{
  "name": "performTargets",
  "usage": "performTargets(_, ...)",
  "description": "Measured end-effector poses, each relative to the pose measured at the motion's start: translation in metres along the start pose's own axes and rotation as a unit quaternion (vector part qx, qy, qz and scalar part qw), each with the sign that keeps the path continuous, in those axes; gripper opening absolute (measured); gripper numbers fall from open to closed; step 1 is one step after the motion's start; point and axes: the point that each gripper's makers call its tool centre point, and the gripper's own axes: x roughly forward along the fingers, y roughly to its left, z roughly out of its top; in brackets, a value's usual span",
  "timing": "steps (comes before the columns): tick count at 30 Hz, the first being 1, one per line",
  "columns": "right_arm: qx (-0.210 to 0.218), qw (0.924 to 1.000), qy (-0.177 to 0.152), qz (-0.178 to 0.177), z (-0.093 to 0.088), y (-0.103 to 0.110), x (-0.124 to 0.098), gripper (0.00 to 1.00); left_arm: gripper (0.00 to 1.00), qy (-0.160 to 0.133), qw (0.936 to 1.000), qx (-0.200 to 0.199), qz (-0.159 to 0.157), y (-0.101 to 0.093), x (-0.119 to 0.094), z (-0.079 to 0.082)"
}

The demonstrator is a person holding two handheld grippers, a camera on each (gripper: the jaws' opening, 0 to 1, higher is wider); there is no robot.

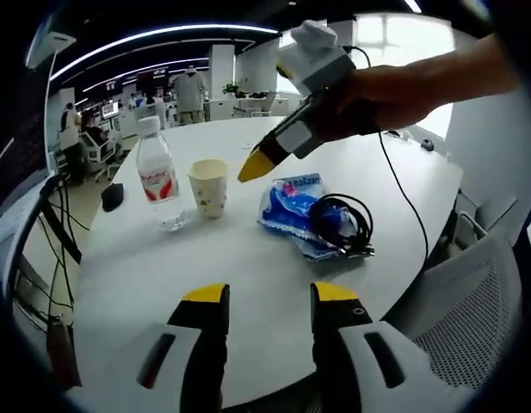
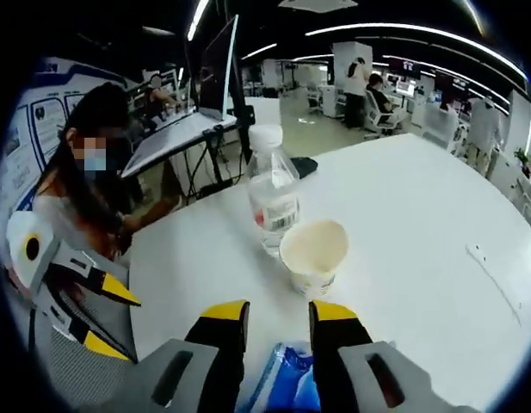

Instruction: Arrange the tabletop items into an orderly group along one side of the table until the central work area is clear of visible clutter.

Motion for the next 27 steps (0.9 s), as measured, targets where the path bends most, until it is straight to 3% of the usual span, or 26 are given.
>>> performTargets(5, 0.021, 0.9996, -0.01, -0.014, -0.014, -0.008, -0.012, 0.26, 0.36, 0.008, 1.0, -0.004, 0.004, 0.002, 0.001, -0.003)
performTargets(13, 0.051, 0.9982, -0.007, -0.03, -0.054, -0.015, -0.034, 0.25, 0.36, 0.014, 0.9997, -0.015, 0.013, 0.007, 0.001, -0.006)
performTargets(27, 0.125, 0.9887, -0.024, -0.078, -0.115, -0.021, -0.082, 0.25, 0.36, 0.023, 0.9994, -0.012, 0.02, 0.008, 0.003, -0.009)
